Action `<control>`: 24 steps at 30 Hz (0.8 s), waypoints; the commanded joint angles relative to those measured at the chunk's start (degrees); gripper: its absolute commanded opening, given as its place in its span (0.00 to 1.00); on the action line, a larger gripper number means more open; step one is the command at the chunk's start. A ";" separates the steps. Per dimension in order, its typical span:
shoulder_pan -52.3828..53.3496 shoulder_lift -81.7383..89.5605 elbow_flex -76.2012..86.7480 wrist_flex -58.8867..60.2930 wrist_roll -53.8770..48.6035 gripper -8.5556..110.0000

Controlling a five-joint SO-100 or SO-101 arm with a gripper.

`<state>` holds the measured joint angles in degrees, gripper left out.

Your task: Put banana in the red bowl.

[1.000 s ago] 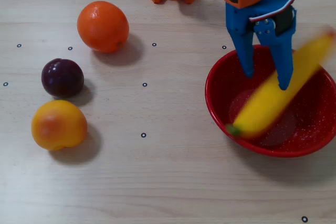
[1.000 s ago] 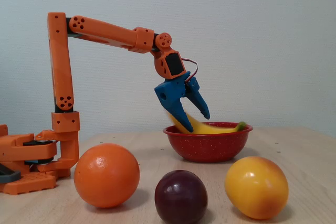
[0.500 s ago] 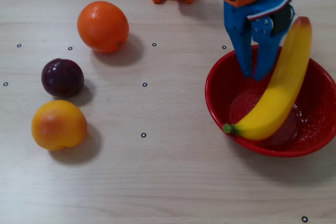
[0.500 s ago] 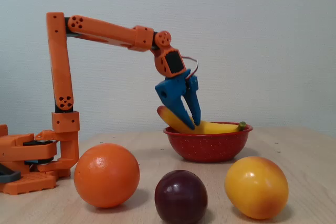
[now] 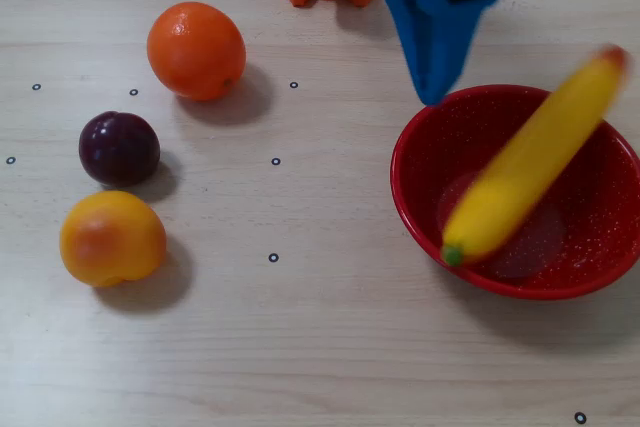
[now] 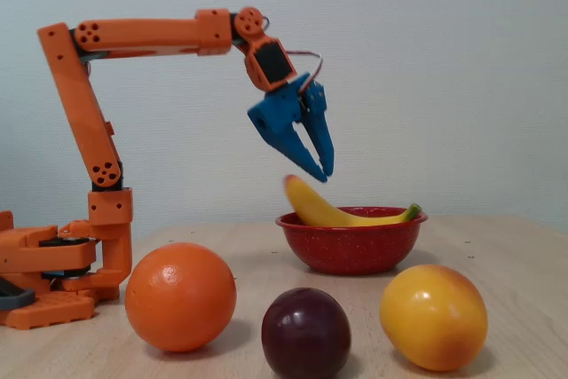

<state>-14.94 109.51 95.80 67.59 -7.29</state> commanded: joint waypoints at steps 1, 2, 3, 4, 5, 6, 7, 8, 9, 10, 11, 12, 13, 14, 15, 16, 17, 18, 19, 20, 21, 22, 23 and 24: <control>2.29 8.79 -2.72 0.62 1.76 0.07; 3.16 10.37 -1.67 0.62 2.37 0.07; 4.04 12.13 -0.26 0.79 2.72 0.07; 4.75 13.97 1.41 1.05 2.72 0.07; 5.62 15.82 3.25 1.23 3.16 0.07; 6.33 18.28 5.80 1.23 3.25 0.07; 6.94 20.65 8.35 0.97 3.34 0.07; 7.65 23.03 10.81 0.97 3.87 0.07; 8.09 25.40 13.45 0.97 3.87 0.07; 8.53 27.69 16.08 0.97 3.87 0.07; 9.05 29.97 18.72 0.97 3.96 0.07; 9.58 31.99 21.09 1.23 4.13 0.07; 10.02 33.93 23.38 1.58 4.31 0.07; 10.46 35.86 25.84 1.67 4.48 0.07; 10.72 37.71 28.13 1.76 4.57 0.07; 11.07 39.55 30.32 1.85 4.66 0.07; 11.34 41.66 32.87 1.85 4.66 0.07; 11.43 43.68 35.42 1.58 4.66 0.07; 11.60 45.79 37.97 1.41 4.57 0.07; 11.78 47.81 40.52 1.05 4.48 0.07; 11.78 50.10 43.15 0.70 4.48 0.07; 11.78 52.38 45.79 0.53 4.22 0.07; 11.87 55.02 48.78 0.26 3.96 0.07; 11.87 57.39 51.33 0.26 3.87 0.07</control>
<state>-3.87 163.04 147.13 68.47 -3.78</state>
